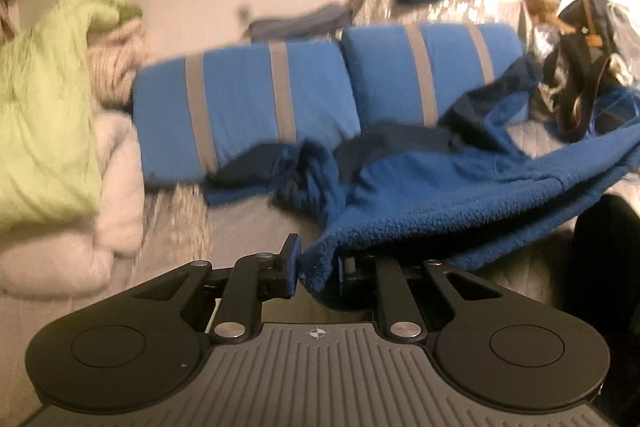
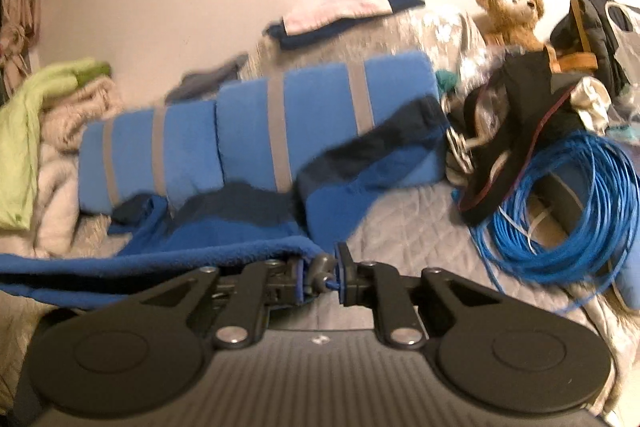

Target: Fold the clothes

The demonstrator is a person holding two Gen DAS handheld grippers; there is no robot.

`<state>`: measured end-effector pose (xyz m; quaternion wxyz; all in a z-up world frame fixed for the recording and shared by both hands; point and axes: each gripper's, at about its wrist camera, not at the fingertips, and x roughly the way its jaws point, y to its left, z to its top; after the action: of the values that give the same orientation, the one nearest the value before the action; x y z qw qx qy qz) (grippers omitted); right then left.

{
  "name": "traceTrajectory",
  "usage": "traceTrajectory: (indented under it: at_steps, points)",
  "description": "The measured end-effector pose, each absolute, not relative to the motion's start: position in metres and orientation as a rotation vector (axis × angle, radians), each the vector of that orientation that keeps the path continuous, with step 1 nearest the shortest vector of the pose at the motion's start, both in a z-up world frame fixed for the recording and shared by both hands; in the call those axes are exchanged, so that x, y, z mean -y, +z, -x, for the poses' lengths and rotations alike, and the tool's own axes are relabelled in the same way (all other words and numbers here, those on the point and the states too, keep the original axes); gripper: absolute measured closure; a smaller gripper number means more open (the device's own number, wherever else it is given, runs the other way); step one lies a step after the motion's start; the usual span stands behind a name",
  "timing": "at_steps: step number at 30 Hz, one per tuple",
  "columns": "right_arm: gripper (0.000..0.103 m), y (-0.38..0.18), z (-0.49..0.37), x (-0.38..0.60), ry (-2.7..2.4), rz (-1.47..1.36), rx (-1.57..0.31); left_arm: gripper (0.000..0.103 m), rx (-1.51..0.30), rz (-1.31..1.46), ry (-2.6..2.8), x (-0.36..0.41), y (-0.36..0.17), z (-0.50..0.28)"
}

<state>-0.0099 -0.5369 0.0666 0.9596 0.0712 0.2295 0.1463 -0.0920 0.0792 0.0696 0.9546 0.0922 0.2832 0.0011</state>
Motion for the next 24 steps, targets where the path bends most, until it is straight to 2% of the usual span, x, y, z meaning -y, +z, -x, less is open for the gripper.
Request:
traceTrajectory:
  at_steps: [7, 11, 13, 24]
  points:
    - [0.086, 0.016, 0.006, 0.53, 0.308, -0.109, -0.663, 0.085, -0.774, -0.144, 0.021, -0.087, 0.002, 0.087]
    - [0.085, 0.006, 0.005, 0.527, 0.312, -0.05, -0.709, 0.085, -0.793, -0.156, 0.015, -0.088, -0.003, 0.081]
    - [0.078, 0.004, 0.005, 0.527, 0.314, -0.029, -0.725, 0.085, -0.796, -0.159, 0.011, -0.089, -0.004, 0.081]
    - [0.078, -0.004, 0.007, 0.53, 0.323, -0.027, -0.758, 0.083, -0.796, -0.188, -0.001, -0.085, -0.006, 0.086]
